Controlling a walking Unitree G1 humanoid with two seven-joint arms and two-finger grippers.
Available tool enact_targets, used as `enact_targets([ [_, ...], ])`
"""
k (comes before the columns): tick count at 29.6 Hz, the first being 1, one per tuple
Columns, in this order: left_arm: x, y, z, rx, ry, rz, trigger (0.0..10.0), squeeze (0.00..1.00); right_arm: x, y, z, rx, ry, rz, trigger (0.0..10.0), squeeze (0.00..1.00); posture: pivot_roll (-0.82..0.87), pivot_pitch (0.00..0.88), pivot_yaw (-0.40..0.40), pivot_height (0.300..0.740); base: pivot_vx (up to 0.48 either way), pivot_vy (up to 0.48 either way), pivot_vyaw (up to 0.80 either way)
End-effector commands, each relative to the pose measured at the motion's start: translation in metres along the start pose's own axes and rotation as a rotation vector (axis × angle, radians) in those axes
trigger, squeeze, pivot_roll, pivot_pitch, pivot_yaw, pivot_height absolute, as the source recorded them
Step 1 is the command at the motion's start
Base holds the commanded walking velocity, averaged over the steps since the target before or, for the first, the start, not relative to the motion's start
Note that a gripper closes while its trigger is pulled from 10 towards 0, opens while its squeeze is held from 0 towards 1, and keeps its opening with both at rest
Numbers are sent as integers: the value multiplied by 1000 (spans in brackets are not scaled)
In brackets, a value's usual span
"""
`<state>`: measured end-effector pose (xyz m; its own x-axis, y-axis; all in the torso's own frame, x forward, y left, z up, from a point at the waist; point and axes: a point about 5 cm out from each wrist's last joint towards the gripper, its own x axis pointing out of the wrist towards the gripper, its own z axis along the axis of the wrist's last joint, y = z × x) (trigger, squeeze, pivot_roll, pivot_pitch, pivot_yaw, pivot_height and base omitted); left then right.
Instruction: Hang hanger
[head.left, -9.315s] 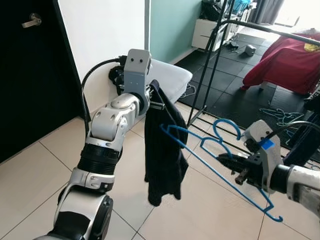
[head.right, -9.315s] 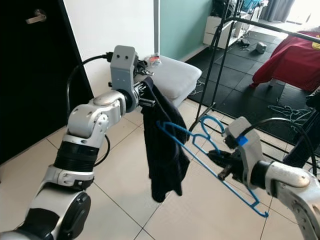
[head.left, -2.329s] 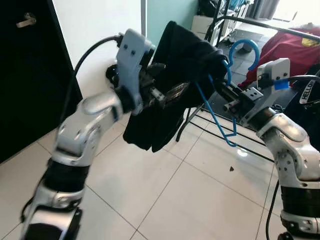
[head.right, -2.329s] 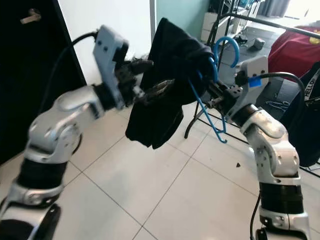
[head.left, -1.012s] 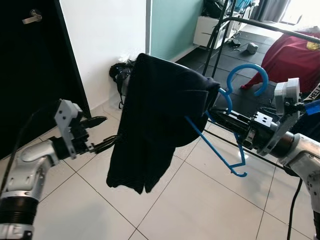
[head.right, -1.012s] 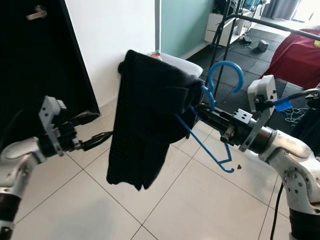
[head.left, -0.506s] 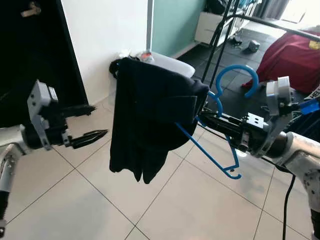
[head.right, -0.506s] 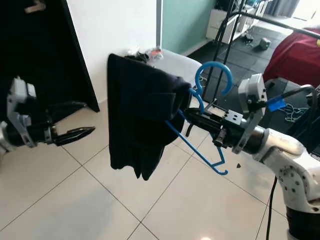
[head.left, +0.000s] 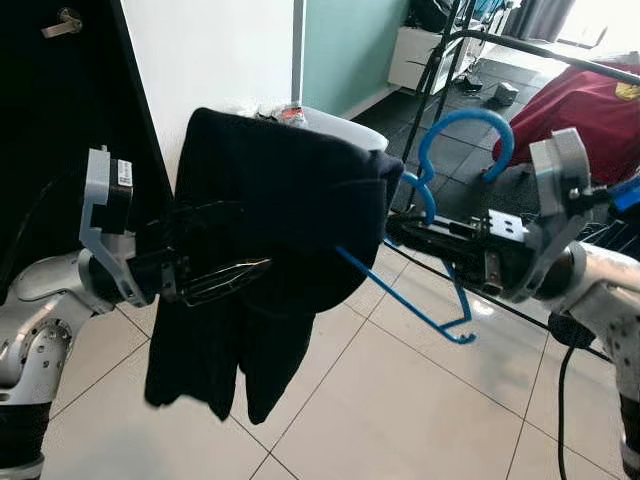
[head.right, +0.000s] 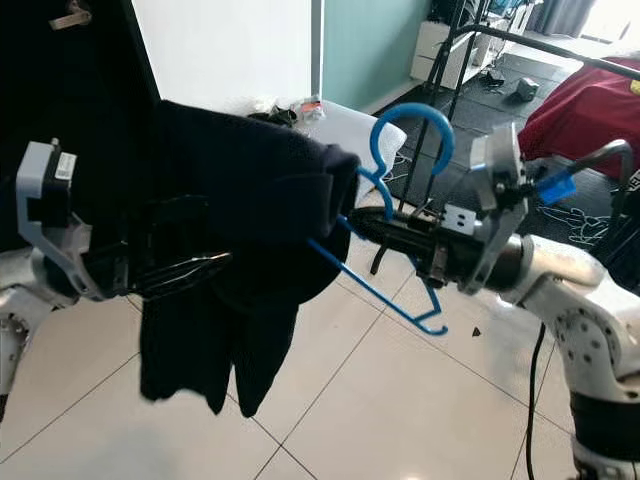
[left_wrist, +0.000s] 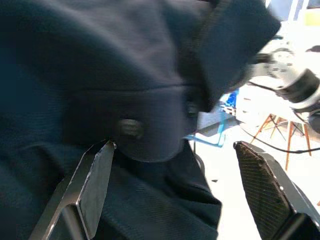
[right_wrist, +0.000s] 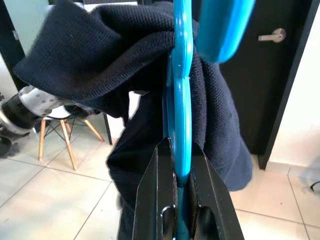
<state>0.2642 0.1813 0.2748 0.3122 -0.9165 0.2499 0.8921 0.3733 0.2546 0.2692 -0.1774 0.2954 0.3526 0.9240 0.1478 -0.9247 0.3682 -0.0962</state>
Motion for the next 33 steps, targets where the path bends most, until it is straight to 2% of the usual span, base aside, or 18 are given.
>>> enact_targets([
  [1, 3, -3, 4, -13, -29, 0, 10000, 0, -2, -1, 9, -29, -42, 7, 10000, 0, 1, 82, -50, 740, 0, 0, 0],
  [6, 11, -4, 6, 23, -51, 56, 10000, 0, 1, -11, 10, -32, -68, -22, 10000, 0, 4, 80, -51, 740, 0, 0, 0],
  [7, 11, -4, 6, 23, -51, 56, 10000, 0, 1, -11, 10, -32, -68, -22, 10000, 0, 4, 80, -51, 740, 0, 0, 0],
  [9, 17, 0, 2, 67, -58, 144, 10000, 0, 5, -13, 12, -36, -86, -26, 10000, 0, 2, 80, -51, 740, 0, 0, 0],
  [13, 19, 1, 1, 81, -61, 173, 10000, 0, 6, -14, 13, -38, -92, -27, 10000, 0, 2, 80, -51, 740, 0, 0, 0],
  [15, 30, 3, 5, 131, -109, 263, 10000, 0, 8, -16, 11, -33, -95, -36, 10000, 0, 2, 83, -56, 740, 0, 0, 0],
  [18, 39, -1, 6, 148, -132, 279, 10000, 0, 10, -17, 10, -26, -95, -38, 10000, 0, 0, 85, -60, 740, 0, 0, 0],
  [20, 41, -2, 5, 140, -136, 272, 10000, 0, 10, -17, 9, -22, -95, -36, 10000, 0, 0, 85, -60, 740, 0, 0, 0],
  [25, 44, -3, 8, 38, -200, 274, 10000, 0, 11, -18, -1, -16, -52, -41, 10000, 0, -3, 90, -62, 740, 0, 0, 0],
  [31, 46, -3, 7, 24, -209, 278, 10000, 0, 12, -16, -3, -10, -42, -40, 10000, 0, -3, 92, -61, 740, 0, 0, 0],
  [32, 47, -4, 5, 20, -205, 275, 7176, 0, 13, -15, -3, -8, -43, -36, 10000, 0, -5, 94, -60, 740, 0, 0, 0],
  [33, 47, -4, 5, 20, -205, 275, 7176, 0, 13, -15, -3, -8, -43, -36, 10000, 0, -5, 94, -60, 740, 0, 0, 0],
])
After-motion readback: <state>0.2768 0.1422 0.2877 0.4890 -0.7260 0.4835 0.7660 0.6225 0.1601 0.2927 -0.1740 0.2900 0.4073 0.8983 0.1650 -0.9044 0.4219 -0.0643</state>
